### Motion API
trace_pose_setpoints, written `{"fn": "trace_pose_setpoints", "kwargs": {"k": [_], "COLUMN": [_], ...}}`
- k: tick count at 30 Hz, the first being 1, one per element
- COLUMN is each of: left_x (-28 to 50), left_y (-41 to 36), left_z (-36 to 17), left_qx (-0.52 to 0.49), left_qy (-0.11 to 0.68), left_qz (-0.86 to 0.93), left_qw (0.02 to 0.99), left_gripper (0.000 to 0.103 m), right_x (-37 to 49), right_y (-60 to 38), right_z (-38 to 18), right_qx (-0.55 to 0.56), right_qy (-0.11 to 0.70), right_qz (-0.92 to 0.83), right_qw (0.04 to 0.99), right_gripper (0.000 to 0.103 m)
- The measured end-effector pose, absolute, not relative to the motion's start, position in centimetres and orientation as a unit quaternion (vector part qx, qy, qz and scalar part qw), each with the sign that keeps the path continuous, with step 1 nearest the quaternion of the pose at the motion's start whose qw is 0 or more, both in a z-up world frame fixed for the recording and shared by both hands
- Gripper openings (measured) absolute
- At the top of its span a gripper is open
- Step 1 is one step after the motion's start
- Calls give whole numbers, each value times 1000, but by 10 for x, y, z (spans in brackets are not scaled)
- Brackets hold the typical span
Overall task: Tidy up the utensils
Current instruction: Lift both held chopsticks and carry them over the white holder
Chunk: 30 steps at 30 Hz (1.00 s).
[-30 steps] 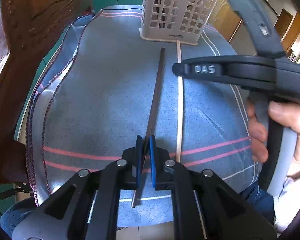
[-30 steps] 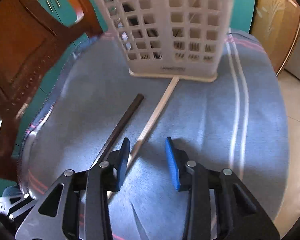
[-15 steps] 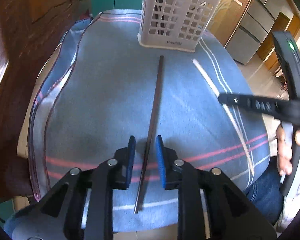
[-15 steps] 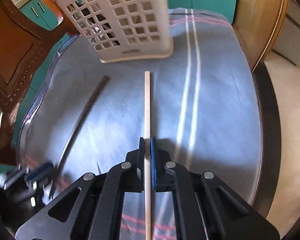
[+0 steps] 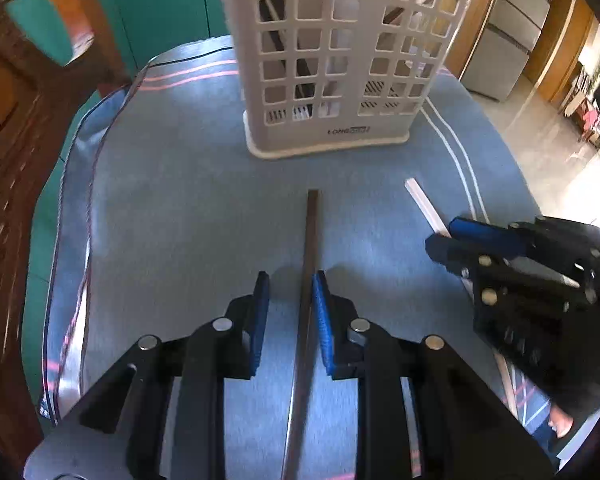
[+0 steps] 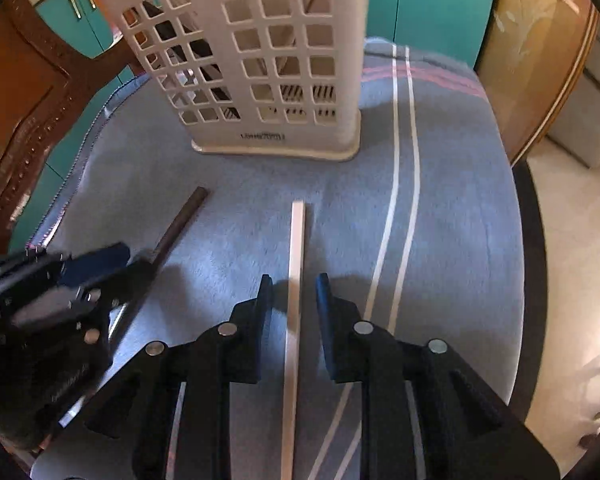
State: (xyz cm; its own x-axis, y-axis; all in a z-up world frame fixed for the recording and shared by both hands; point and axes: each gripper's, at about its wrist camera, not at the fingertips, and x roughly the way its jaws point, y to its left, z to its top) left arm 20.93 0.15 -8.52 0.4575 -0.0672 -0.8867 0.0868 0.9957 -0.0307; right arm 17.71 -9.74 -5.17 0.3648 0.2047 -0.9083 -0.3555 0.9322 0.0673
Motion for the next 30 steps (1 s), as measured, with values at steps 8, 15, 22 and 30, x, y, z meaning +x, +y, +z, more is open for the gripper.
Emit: {"fn": "trace_pose_setpoints", "kwargs": {"k": [8,15,22,30], "left_x": [228,221,189,135], "left_y": [-1,9,38,50], "left_z": [-89,-87,-35,62], "left_qx": [15,-13,-40,-43], "left_qy": [522,515,452,336], "left_qz": [-54,-50,-65,-72], "left_qw": [851,856,889,938], "left_gripper": [23,7,7,7], "right_x": [180,186,166,124], "right_y": [-102,-123,-162,-201], "right_z": [-53,-53,4,93], "right_qx": [-84,-28,24,74], "right_qy": [522,525,469,375], "right_qz": [177,189,206,229], "right_qw": [830,829,858,895], "right_gripper": [20,6,6,6]}}
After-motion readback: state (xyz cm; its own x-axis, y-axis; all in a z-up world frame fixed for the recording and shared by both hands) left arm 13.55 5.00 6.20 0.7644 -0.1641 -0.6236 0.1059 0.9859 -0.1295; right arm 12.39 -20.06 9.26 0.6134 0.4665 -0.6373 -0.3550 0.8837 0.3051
